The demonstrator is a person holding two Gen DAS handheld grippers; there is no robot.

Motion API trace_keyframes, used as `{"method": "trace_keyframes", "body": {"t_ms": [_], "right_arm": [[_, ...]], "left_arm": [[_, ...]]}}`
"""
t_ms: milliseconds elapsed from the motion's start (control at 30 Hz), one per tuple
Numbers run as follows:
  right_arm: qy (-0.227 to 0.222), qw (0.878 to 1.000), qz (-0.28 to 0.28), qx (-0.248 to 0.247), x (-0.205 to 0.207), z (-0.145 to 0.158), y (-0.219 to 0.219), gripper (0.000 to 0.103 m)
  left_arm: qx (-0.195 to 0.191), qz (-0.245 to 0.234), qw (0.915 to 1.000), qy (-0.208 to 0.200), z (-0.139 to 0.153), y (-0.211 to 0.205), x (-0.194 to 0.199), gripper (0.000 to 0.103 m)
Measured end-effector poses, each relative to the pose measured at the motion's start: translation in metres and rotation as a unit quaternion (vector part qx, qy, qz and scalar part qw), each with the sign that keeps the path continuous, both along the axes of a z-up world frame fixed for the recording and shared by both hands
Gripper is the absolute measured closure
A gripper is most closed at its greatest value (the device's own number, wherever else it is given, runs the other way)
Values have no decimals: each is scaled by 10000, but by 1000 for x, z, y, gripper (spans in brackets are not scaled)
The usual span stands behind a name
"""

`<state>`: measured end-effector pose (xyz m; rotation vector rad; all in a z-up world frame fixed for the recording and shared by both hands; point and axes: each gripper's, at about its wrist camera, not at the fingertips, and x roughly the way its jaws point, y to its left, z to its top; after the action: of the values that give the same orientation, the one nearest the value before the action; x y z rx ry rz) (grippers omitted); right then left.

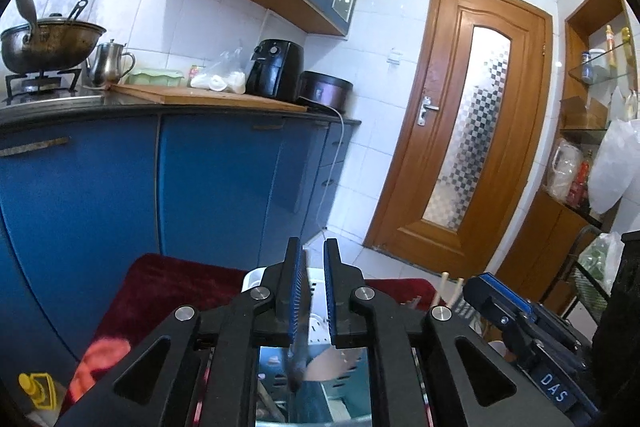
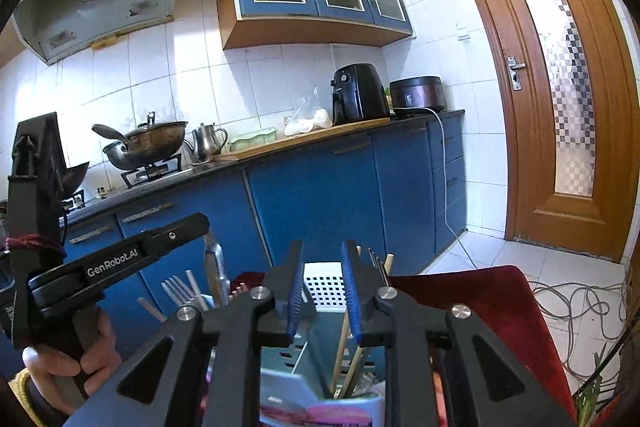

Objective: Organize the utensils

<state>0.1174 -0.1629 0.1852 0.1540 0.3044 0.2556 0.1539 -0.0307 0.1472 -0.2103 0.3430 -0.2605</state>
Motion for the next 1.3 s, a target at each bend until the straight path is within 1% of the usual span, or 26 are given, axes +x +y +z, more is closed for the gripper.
{"method": "trace_keyframes", "body": {"t_ms": [133, 267, 333, 433, 500, 567, 700, 833, 900, 967, 1033, 1100, 1133, 1167, 1200, 1233, 1267, 1300], "right_arm": [[87, 9999, 49, 111, -16, 4, -1, 76], [308, 9995, 63, 84, -30, 5, 3, 76], [522, 9986, 43, 66, -35, 5, 5, 76], [965, 9953, 24, 63, -42, 1, 11, 76], [1145, 9934, 43, 80, -48, -4, 14, 76], [1205, 9927, 55, 64, -56, -7, 17, 76], [1315, 9913, 49, 15, -72, -15, 22, 76], [1370, 9905, 63, -58, -89, -25, 25, 76], [1390, 9902, 62, -107, -96, -33, 26, 73], [1405, 9900, 65, -127, -100, -38, 28, 67], [1472, 9890, 84, -129, -104, -47, 28, 67], [1550, 9878, 68, -96, -107, -56, 28, 67], [1571, 9875, 49, -82, -107, -59, 27, 66], [1593, 9872, 6, -64, -108, -64, 26, 62], [1606, 9870, -25, -54, -109, -66, 26, 59], [1627, 9866, -64, -47, -110, -70, 25, 53], [1637, 9865, -92, -40, -111, -73, 25, 49], [1628, 9866, -111, -40, -112, -76, 24, 48]], "left_arm": [[22, -83, 10000, -6, 8, 0, -14, 93], [65, -184, 9998, 82, 13, 1, -29, 92], [108, -199, 9996, 168, 15, 2, -38, 92], [220, -119, 9993, 290, 15, 4, -49, 89], [231, -64, 9989, 414, 13, 7, -55, 88], [217, -64, 9981, 579, 8, 11, -61, 88], [239, -42, 9968, 757, -2, 19, -76, 88], [335, 75, 9948, 957, -17, 25, -91, 88], [355, 89, 9938, 1048, -25, 27, -98, 88], [383, 72, 9928, 1130, -34, 28, -104, 87], [411, 70, 9923, 1169, -41, 27, -109, 86], [474, 68, 9917, 1190, -48, 25, -113, 81], [524, 88, 9912, 1213, -51, 23, -114, 74], [567, 113, 9907, 1232, -55, 22, -115, 69], [591, 126, 9905, 1239, -57, 21, -116, 68], [615, 131, 9901, 1251, -60, 20, -116, 67], [640, 125, 9895, 1292, -63, 18, -117, 66], [656, 119, 9889, 1330, -65, 17, -116, 66]]}}
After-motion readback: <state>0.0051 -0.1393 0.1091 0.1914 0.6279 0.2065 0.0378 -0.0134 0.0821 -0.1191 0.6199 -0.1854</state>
